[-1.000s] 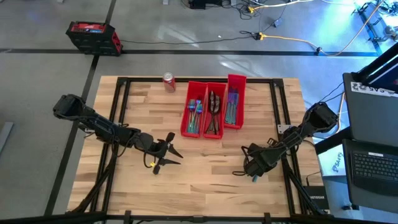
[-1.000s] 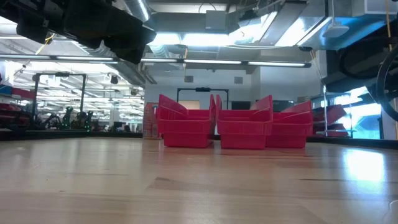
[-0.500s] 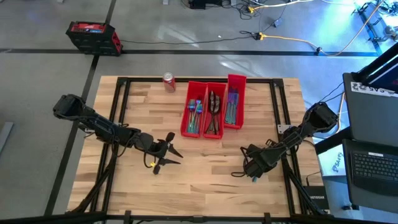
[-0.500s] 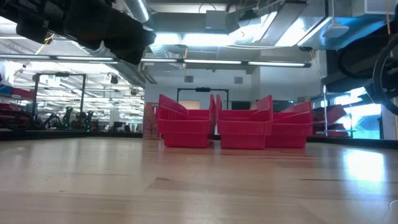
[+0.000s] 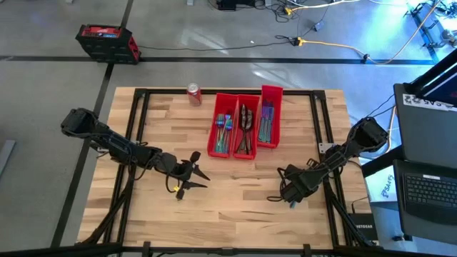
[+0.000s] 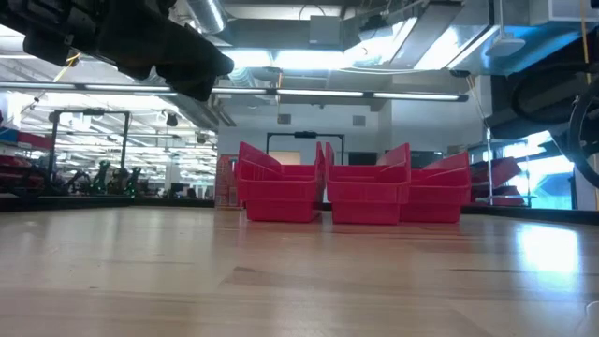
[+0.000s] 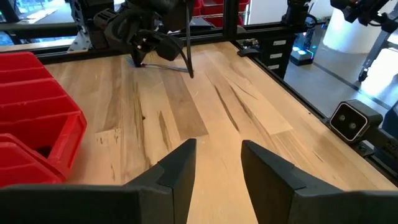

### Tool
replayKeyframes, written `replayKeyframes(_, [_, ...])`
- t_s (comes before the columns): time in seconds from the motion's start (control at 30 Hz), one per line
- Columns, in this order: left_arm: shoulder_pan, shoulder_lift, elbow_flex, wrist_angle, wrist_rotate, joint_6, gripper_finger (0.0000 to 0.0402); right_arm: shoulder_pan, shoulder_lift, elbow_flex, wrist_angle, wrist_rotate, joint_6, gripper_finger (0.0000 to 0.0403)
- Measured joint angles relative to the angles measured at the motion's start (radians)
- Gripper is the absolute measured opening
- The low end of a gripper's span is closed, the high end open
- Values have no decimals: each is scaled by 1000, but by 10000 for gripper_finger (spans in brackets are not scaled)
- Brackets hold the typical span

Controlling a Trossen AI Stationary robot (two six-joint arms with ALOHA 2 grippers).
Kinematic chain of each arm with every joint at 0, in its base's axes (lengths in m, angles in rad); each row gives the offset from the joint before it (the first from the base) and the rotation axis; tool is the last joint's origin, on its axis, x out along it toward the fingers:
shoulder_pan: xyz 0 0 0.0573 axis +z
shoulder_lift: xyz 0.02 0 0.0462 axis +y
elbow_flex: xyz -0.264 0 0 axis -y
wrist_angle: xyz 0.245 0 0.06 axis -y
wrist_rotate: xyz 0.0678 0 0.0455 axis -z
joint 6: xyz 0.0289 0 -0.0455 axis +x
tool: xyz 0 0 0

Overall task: Sort silverware
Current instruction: Put the purple fork into the left red bin

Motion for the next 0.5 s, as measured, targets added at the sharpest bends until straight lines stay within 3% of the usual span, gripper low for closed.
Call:
replayKeyframes(0.33, [0, 0, 0, 0, -17, 0, 117, 0, 0, 45, -50, 34, -19, 0])
replayKeyframes(0.5, [0, 0, 0, 1, -17, -18, 117, 0, 0, 40, -54, -1, -19, 0])
